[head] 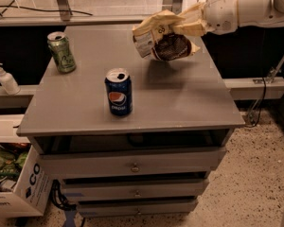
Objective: Move brown chip bag near pepsi can
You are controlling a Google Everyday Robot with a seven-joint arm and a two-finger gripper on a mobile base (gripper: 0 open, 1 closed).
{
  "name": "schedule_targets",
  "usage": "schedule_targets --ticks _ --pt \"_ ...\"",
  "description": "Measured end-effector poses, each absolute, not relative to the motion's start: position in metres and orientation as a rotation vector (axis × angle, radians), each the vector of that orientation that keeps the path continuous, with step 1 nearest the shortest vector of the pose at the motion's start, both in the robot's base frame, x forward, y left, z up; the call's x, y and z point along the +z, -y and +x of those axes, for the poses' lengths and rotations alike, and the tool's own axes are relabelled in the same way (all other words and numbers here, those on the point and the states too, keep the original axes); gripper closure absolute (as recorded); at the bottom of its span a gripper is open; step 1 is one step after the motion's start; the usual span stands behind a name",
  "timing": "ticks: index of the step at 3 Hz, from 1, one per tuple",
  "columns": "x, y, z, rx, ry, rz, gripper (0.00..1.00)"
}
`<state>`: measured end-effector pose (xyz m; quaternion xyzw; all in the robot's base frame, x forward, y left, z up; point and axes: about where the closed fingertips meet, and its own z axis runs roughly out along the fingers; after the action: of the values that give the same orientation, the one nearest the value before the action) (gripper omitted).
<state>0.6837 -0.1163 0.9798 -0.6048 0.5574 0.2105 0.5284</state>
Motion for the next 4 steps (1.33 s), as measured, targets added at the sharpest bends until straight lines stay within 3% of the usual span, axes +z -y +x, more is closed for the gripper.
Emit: schedule_targets --ticks 4 --pt "0.978 0.132 0.624 0.644 -1.227 -1.537 1.00"
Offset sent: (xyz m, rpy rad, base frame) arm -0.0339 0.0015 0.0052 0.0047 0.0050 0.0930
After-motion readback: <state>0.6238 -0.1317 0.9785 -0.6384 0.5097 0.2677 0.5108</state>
